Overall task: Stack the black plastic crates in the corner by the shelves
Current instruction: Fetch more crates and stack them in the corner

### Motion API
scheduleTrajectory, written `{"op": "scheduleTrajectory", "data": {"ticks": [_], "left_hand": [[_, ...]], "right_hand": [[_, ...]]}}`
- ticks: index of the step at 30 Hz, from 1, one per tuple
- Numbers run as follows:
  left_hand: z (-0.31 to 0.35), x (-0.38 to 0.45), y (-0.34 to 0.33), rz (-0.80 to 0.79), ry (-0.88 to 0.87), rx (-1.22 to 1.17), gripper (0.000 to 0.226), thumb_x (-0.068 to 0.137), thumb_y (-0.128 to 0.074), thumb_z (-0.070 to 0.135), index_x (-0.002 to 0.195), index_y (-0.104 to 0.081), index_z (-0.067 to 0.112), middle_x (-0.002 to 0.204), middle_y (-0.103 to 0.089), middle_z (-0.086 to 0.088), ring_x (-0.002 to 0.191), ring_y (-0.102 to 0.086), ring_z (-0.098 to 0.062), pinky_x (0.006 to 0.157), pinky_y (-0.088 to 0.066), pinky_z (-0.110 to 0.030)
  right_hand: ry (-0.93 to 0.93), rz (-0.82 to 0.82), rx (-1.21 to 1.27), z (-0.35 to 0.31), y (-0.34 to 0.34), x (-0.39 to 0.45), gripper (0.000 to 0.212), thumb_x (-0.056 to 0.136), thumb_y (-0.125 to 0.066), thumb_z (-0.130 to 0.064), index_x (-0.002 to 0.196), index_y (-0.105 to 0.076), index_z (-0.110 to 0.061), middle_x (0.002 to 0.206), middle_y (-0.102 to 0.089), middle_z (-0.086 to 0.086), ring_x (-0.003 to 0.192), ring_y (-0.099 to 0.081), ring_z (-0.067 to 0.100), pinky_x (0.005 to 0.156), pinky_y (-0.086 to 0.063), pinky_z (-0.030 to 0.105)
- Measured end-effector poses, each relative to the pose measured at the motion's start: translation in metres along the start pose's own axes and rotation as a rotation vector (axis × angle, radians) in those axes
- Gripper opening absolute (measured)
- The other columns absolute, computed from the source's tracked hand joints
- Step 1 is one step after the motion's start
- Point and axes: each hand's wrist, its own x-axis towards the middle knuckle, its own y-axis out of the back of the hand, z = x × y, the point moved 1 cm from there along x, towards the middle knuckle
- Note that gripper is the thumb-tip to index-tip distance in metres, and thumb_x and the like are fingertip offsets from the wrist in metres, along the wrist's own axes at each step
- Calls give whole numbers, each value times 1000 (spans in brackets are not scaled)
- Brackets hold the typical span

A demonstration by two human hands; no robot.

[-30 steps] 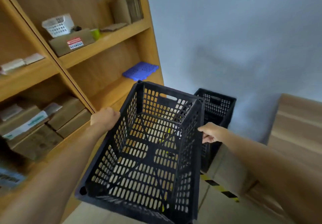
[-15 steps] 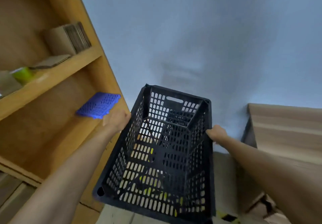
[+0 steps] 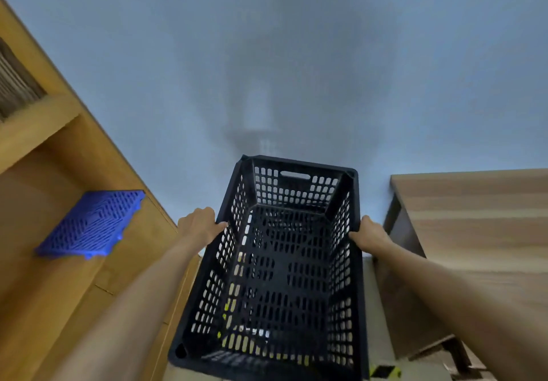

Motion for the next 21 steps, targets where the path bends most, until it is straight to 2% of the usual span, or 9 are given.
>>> {"op": "scheduleTrajectory", "data": {"ticks": [4,7,9,11,14,17,21], "left_hand": [[18,37,-1,-40,11,36,50,91,-54,53,62,-37,17,56,-45,4,48,-39,-16,55,-35,-27],[27,67,-2,-58,16,27,49,92,-52,54,64,-37,18,60,-46,3,54,-44,-18,57,-37,-28],[32,85,-7,-119,29,39,45,93,-52,52,67,-39,17,64,-48,2,61,-49,-20,64,-41,-29],[36,96,-14,-176,44,48,37,95,-51,48,77,-44,16,68,-49,3,66,-51,-20,66,-42,-29],[38,114,-20,-216,49,65,26,98,-50,39,95,-51,14,79,-53,2,75,-55,-19,70,-45,-29],[37,131,-28,-280,42,79,29,98,-51,36,114,-52,11,94,-58,-2,88,-61,-20,82,-51,-32],[30,146,-49,-327,38,94,34,99,-49,34,121,-48,8,108,-62,-6,93,-61,-21,84,-53,-33]], "right_hand": [[23,-10,-25,-4,8,43,34,94,-55,-26,117,-46,-2,117,-59,18,92,-55,29,73,-42,32],[51,-17,-45,-11,16,77,33,93,-57,-28,113,-48,-3,111,-60,16,88,-56,26,73,-47,35],[62,-27,-64,-16,20,96,29,92,-59,-29,105,-46,-6,104,-59,13,87,-57,27,65,-49,32],[66,-50,-73,-23,18,111,27,92,-60,-29,98,-42,-10,98,-56,9,82,-54,25,56,-40,28],[75,-57,-45,-33,15,135,27,93,-60,-30,99,-43,-11,98,-57,10,82,-54,23,66,-43,31],[57,-82,-39,-37,8,151,29,94,-58,-29,109,-47,-6,109,-61,15,85,-55,24,71,-45,32],[62,-105,13,-44,-9,171,24,94,-58,-27,103,-42,-12,114,-61,16,97,-60,28,77,-48,34]]}}
